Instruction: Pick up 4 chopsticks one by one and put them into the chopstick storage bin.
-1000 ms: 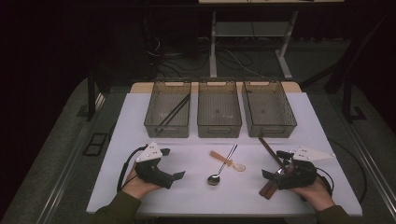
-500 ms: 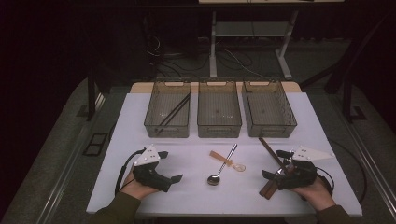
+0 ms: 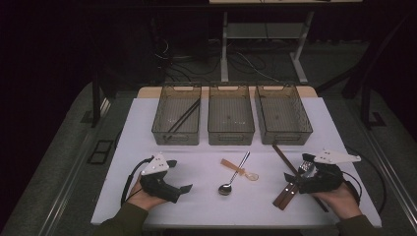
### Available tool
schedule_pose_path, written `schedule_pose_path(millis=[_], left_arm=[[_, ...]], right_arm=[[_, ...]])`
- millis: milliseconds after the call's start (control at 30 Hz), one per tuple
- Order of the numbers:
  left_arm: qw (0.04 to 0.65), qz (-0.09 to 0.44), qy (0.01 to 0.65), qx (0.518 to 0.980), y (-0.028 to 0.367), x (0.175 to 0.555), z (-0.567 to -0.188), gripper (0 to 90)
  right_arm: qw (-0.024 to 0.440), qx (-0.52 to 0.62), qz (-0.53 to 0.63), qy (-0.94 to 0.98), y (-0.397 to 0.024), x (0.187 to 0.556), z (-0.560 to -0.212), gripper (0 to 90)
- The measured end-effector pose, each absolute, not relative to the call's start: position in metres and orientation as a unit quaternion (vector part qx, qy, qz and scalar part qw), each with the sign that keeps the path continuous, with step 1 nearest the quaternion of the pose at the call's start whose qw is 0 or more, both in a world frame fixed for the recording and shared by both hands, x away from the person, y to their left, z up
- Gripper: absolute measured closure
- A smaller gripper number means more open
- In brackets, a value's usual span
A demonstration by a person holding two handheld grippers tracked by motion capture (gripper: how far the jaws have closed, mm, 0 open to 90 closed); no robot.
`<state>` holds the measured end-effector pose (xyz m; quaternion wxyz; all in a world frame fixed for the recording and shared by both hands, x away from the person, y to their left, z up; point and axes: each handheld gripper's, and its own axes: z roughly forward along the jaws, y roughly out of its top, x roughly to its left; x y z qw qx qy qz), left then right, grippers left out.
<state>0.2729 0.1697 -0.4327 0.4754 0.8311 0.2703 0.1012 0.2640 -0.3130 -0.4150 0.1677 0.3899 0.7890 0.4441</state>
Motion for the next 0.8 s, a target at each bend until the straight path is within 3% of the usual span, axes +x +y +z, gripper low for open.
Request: schedule_pose_path(millis=[67, 133, 267, 533, 800], left_arm=[[0.474, 0.100, 0.268, 0.832, 0.169, 0.273, -0.433, 0.0], [0.475, 0.100, 0.266, 0.833, 0.168, 0.273, -0.434, 0.0], [0.474, 0.100, 0.266, 0.834, 0.168, 0.271, -0.435, 0.0], [0.477, 0.104, 0.266, 0.831, 0.167, 0.269, -0.433, 0.0], [0.473, 0.105, 0.265, 0.833, 0.167, 0.270, -0.434, 0.0]], right_arm=[[0.171, 0.397, 0.434, 0.790, -0.317, 0.265, -0.415, 0.7], [0.166, 0.400, 0.431, 0.791, -0.321, 0.265, -0.415, 11.6], [0.161, 0.413, 0.421, 0.791, -0.328, 0.266, -0.415, 17.2], [0.138, 0.432, 0.399, 0.797, -0.334, 0.269, -0.420, 38.6], [0.128, 0.448, 0.378, 0.800, -0.331, 0.281, -0.424, 54.1]])
